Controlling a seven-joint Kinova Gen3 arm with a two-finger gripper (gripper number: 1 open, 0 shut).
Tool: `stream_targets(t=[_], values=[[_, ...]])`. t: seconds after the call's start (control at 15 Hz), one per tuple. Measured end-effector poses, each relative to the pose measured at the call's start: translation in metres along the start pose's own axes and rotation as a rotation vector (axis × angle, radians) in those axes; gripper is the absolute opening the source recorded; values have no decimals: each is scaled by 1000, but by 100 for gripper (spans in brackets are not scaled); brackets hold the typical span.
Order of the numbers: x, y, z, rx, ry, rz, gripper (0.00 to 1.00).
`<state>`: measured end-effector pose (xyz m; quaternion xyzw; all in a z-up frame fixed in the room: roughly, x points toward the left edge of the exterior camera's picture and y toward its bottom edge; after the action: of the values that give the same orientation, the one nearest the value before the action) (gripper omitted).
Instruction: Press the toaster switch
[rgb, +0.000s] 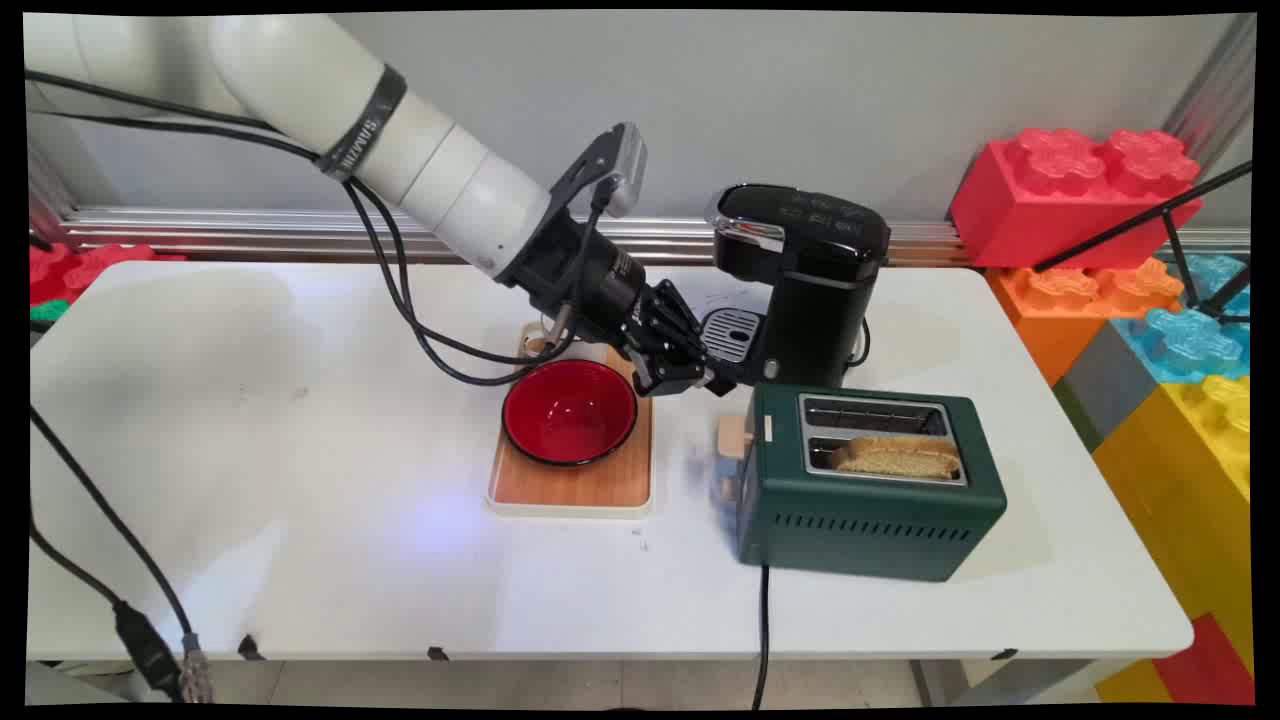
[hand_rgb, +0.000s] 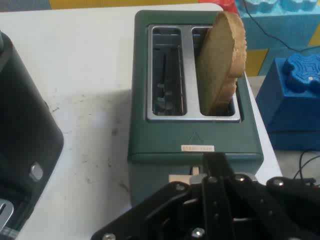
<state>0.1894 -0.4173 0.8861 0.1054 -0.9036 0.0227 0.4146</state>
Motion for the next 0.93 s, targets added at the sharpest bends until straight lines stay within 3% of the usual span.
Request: stream_targets(t=[0.93], values=[[-39, -13, 31, -51, 69, -24, 0]])
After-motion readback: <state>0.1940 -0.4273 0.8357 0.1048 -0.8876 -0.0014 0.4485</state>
